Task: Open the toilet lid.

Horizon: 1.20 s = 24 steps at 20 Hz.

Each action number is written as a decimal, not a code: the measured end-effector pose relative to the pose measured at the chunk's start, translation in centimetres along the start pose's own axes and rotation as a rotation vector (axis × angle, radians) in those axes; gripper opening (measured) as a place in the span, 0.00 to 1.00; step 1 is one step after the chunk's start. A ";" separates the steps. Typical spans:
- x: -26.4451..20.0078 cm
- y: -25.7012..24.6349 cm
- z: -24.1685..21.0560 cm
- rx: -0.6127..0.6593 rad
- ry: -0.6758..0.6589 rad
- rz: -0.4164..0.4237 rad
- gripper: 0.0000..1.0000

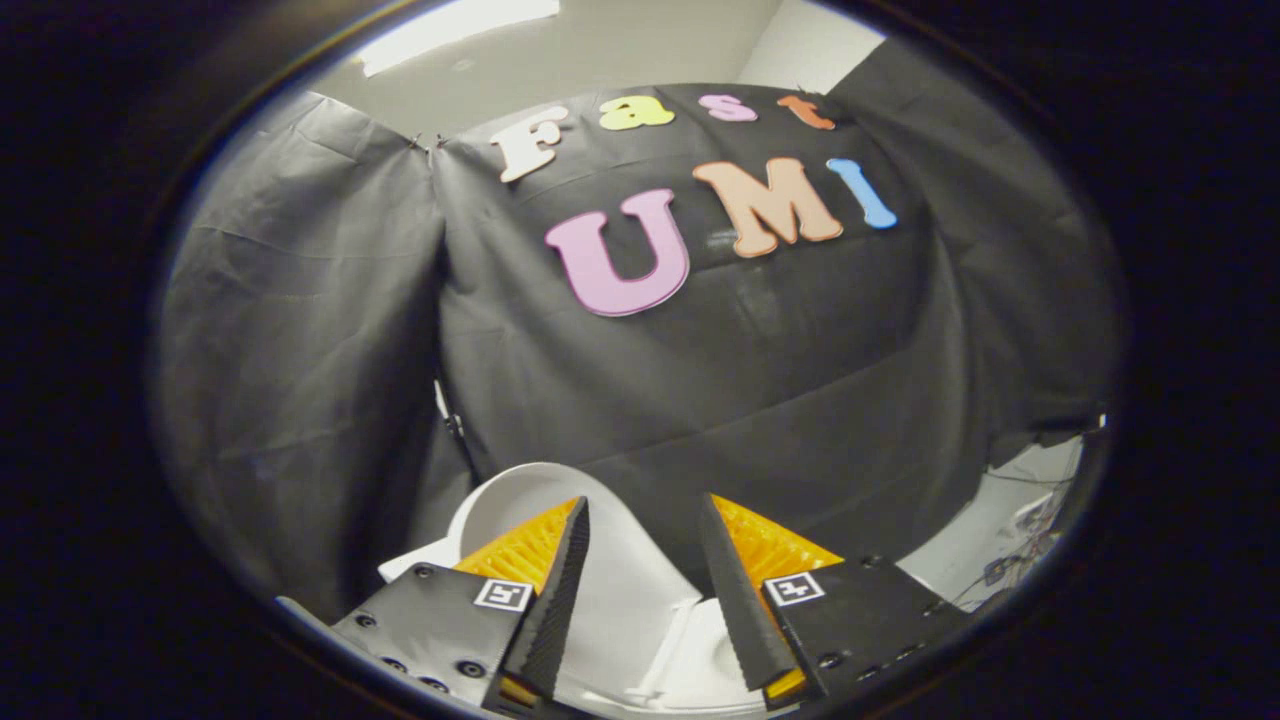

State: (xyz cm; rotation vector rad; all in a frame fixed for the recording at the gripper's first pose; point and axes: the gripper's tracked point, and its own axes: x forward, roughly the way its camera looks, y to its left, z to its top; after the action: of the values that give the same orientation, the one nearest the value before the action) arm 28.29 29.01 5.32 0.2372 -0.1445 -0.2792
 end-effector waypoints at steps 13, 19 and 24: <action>-2.9 -17.2 8.8 -0.240 -0.110 -0.168 0.84; -5.3 -19.6 10.5 -0.275 -0.126 -0.051 0.84; -7.0 -23.0 11.3 -0.303 -0.127 -0.007 0.84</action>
State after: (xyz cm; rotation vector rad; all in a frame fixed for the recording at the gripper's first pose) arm 13.76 7.19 9.66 -0.0803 -0.2243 -0.3191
